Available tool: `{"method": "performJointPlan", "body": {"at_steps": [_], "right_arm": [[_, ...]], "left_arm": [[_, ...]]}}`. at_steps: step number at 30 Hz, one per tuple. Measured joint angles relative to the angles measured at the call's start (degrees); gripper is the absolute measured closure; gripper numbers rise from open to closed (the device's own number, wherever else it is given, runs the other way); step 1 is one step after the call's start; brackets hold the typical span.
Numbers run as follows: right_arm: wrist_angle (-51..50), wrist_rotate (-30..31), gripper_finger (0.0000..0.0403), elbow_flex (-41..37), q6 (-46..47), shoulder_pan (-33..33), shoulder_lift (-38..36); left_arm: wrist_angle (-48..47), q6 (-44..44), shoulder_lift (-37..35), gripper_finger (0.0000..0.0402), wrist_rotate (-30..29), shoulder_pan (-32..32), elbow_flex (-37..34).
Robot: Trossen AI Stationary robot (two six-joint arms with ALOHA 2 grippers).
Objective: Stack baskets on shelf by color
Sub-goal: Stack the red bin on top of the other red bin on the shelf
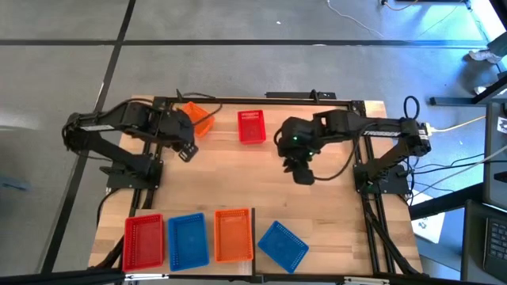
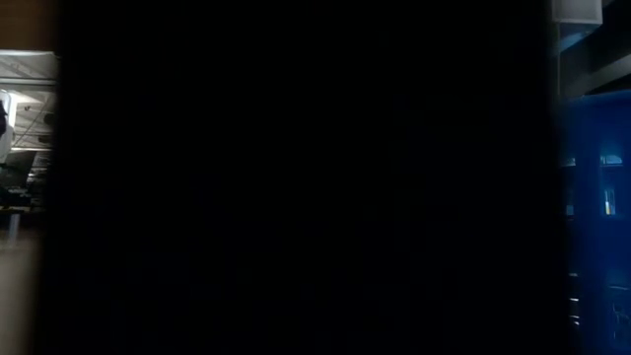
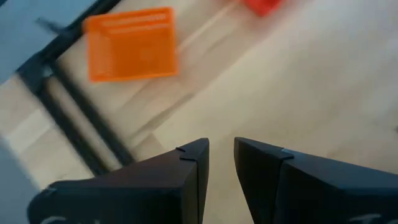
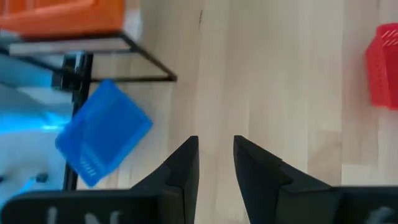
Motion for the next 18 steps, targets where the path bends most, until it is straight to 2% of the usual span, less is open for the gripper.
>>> {"method": "performJointPlan", "body": {"at_steps": [4,7,12,18], "right_arm": [[6.9,2.4,0.0304,-0.6,2.0,-2.1,0.0],[9.7,2.9,0.0304,-0.6,2.5,-4.7,0.2],[10.0,6.4,0.0304,-0.6,-6.2,-9.0,1.9],[10.3,6.4,0.0304,-0.6,-14.6,-14.3,8.4]], "left_arm": [[0.0,-0.7,0.0,0.0335,-0.4,5.6,0.0],[-0.2,-0.6,0.0,0.0335,1.5,10.1,0.0],[-0.2,4.5,0.0,0.0335,2.8,14.2,0.0],[-0.2,6.9,0.0,0.0335,3.0,15.9,0.0]]}}
